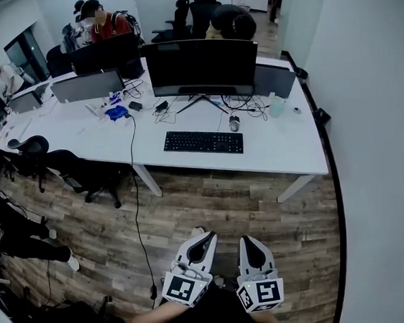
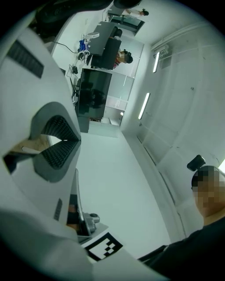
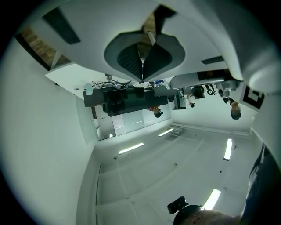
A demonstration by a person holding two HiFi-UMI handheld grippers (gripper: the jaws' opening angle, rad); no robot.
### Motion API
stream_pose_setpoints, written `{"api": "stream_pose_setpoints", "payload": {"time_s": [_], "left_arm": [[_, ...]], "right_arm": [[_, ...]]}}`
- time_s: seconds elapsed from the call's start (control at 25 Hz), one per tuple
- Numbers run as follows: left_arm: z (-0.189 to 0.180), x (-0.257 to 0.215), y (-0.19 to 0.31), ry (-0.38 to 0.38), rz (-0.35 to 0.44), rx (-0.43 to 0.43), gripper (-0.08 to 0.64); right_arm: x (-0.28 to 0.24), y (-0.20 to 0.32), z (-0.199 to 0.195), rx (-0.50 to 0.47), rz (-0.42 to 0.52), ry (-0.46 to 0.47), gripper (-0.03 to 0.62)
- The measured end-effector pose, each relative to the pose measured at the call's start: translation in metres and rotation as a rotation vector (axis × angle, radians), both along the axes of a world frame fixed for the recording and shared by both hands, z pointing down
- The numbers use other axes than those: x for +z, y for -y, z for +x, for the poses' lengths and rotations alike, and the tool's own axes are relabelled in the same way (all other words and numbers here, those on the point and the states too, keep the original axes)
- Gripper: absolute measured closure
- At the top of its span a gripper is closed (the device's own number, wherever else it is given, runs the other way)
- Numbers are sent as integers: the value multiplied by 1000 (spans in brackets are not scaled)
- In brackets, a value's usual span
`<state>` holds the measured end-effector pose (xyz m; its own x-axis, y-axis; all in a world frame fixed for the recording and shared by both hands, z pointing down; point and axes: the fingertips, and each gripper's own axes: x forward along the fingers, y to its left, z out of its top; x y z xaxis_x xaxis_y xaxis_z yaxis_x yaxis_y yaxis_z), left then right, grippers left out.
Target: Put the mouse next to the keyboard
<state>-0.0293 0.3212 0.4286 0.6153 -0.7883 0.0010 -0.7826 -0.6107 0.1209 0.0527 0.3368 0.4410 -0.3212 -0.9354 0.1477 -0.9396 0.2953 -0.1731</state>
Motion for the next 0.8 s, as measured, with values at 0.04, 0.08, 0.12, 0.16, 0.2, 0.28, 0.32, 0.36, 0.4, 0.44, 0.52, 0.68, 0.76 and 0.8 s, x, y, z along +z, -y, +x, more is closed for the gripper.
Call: {"api": "stream_pose_setpoints", "payload": {"time_s": [0.04,0.08,0.12,0.16,0.2,0.28,0.32,0.36,0.4,0.44,0.52,0.68,0.76,0.8], "left_arm": [[0,3,9,-3,-5,0,546],[0,6,19,-8,-10,0,546],[0,9,30,-13,-17,-2,546],[0,11,41,-19,-23,-3,546],[-1,13,53,-25,-27,-4,546],[-2,13,78,-40,-26,-1,546],[-4,12,92,-45,-22,3,546],[-6,13,108,-46,-20,6,546],[-8,15,124,-46,-21,6,546],[-10,17,141,-48,-22,4,546],[-13,16,175,-64,-26,3,546],[-26,6,241,-84,-11,8,546],[-34,5,270,-78,-8,11,546],[-38,5,282,-73,-11,15,546]], "right_arm": [[2,8,1,3,-10,-1,574],[4,18,2,3,-21,-6,574],[6,28,3,2,-30,-13,574],[7,39,2,-1,-37,-24,574],[9,51,1,-4,-42,-35,574],[12,76,-3,-11,-50,-53,574],[13,90,-5,-12,-52,-57,574],[15,106,-8,-11,-55,-59,574],[17,123,-11,-11,-59,-61,574],[19,141,-14,-14,-66,-64,574],[22,178,-21,-38,-84,-71,574],[21,246,-47,-109,-104,-90,572],[21,275,-53,-102,-110,-89,572],[21,287,-54,-91,-113,-85,572]]}}
